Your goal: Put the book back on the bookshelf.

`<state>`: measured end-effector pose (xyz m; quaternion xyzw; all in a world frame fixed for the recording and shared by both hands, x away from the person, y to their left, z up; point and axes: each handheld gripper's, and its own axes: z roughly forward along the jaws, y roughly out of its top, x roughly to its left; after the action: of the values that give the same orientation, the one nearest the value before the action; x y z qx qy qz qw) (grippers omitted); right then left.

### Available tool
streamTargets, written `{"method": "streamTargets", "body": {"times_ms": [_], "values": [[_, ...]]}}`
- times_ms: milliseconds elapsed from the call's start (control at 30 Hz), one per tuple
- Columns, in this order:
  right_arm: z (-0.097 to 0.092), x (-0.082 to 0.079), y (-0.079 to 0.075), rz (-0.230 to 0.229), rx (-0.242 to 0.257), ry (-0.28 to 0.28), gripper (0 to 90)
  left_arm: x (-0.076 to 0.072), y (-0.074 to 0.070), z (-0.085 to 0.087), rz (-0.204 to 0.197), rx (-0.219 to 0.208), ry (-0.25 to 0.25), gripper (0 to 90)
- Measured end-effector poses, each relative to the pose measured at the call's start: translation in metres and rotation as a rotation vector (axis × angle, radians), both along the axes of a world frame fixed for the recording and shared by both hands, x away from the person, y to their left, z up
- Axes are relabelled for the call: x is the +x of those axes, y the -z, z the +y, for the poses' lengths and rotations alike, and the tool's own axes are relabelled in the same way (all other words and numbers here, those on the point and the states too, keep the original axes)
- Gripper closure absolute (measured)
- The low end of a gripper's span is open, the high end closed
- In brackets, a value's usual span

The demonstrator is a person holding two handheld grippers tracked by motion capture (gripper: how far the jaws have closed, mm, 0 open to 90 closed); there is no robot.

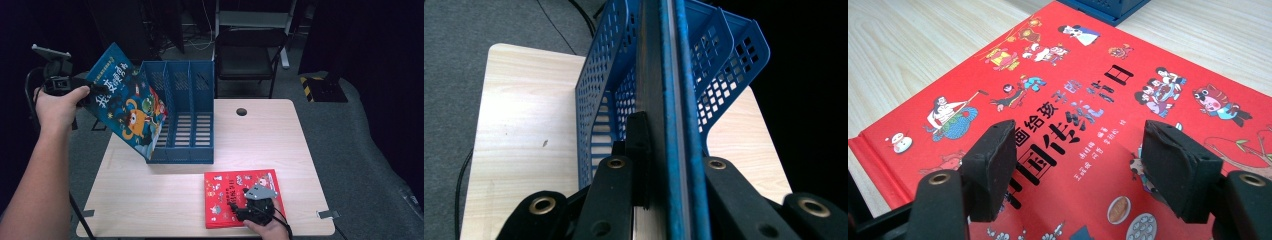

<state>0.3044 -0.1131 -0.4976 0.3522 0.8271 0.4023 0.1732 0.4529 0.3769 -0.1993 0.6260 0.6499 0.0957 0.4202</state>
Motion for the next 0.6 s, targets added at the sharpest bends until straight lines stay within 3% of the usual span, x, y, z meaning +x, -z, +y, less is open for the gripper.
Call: {"method": "streamTargets", "body": {"times_ms": [267,600], "values": [[-0.001,-0.001,-0.001,0.021,0.025,0.016,30.2,0.006,-0.001,-0.004,0.000,0.012,-0.002,82.5],[-0.007,-0.002,-0.001,0.017,0.011,0.030,30.3,0.018,-0.004,-0.010,0.005,0.029,-0.006,82.5]]}}
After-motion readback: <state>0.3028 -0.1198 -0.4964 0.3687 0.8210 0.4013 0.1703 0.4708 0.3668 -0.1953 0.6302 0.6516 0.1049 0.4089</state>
